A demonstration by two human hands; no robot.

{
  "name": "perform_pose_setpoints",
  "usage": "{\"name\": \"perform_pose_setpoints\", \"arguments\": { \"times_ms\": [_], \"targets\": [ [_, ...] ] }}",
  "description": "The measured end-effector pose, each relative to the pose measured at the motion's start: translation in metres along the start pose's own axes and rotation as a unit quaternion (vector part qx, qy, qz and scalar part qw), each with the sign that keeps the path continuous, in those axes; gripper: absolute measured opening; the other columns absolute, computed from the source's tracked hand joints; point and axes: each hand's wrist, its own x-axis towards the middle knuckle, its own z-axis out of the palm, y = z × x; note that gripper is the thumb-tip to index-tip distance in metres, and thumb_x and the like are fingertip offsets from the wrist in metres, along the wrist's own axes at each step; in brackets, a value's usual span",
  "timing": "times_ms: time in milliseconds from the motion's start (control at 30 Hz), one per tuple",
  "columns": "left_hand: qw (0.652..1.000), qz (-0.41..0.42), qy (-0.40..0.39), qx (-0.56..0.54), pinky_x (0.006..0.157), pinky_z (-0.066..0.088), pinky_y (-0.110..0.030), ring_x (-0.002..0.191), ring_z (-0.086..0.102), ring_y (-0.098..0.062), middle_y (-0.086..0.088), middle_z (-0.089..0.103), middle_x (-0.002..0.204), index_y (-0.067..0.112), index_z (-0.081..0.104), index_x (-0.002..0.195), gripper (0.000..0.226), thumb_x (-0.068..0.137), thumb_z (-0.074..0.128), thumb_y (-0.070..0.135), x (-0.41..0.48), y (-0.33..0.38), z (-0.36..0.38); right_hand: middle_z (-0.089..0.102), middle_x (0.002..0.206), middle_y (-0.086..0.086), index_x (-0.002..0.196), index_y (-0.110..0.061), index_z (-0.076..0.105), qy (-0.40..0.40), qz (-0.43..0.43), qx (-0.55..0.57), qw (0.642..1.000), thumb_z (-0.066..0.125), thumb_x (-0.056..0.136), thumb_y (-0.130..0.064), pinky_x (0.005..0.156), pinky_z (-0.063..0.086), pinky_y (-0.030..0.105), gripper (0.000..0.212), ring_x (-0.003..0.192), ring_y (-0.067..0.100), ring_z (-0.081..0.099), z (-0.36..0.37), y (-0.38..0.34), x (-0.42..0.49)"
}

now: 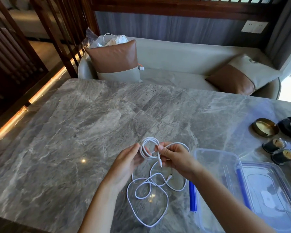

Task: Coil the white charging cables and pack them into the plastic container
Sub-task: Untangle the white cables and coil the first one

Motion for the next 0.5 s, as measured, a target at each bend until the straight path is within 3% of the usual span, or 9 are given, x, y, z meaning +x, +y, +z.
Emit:
{"name": "perform_pose_setpoints", "arguments": {
  "times_ms": [133, 267, 367, 433, 500],
  "targets": [
    [0.994, 0.024, 0.004, -0.111, 0.09, 0.043, -0.035, 0.084, 0.064, -0.017, -0.001, 0.068, 0.071, 0.013, 0.061, 0.078, 0.023, 0.084, 0.046, 0.03, -0.005, -0.014, 0.019, 0.048, 0.062, 0.001, 0.078, -0.016, 0.063, 0.011, 0.014, 0.035, 0.999, 0.052, 0.092, -0.025, 0.057, 0.048, 0.016, 0.02, 0.053, 0.004, 0.047, 0.005, 0.007, 0.002],
    [0.995, 0.054, 0.081, -0.003, 0.094, 0.037, -0.033, 0.08, 0.049, -0.017, 0.009, 0.049, 0.054, 0.014, 0.053, 0.076, 0.028, 0.097, 0.036, 0.023, -0.002, -0.013, 0.027, 0.048, 0.056, -0.007, 0.089, -0.012, 0.062, -0.004, 0.04, 0.051, 0.998, 0.048, 0.096, -0.021, 0.058, 0.05, 0.016, 0.018, 0.051, 0.001, 0.047, 0.007, 0.014, 0.0],
    [0.98, 0.076, 0.077, 0.165, 0.071, 0.04, -0.01, 0.06, 0.042, -0.003, 0.008, 0.036, 0.053, 0.014, 0.041, 0.067, 0.033, 0.099, 0.033, 0.019, -0.002, -0.007, 0.025, 0.044, 0.061, -0.008, 0.094, -0.016, 0.066, -0.045, 0.061, 0.019, 0.997, 0.049, 0.095, -0.019, 0.055, 0.045, 0.015, 0.017, 0.053, 0.002, 0.043, 0.001, 0.014, -0.005],
    [0.968, 0.051, 0.023, 0.244, 0.055, 0.032, -0.011, 0.049, 0.032, 0.0, 0.006, 0.03, 0.055, 0.013, 0.037, 0.067, 0.033, 0.099, 0.031, 0.017, -0.002, -0.003, 0.023, 0.041, 0.063, -0.007, 0.097, -0.017, 0.068, -0.071, 0.068, -0.005, 0.995, 0.051, 0.094, -0.016, 0.054, 0.043, 0.016, 0.017, 0.054, 0.004, 0.039, -0.009, 0.012, -0.009],
    [0.958, 0.004, -0.027, 0.286, 0.051, 0.028, -0.014, 0.045, 0.029, 0.0, 0.009, 0.031, 0.052, 0.014, 0.037, 0.066, 0.034, 0.099, 0.031, 0.017, -0.004, 0.001, 0.017, 0.04, 0.067, -0.004, 0.095, -0.015, 0.065, -0.105, 0.07, -0.036, 0.991, 0.051, 0.093, -0.015, 0.053, 0.041, 0.018, 0.014, 0.054, 0.006, 0.039, -0.019, 0.005, -0.009]
  ]
}}
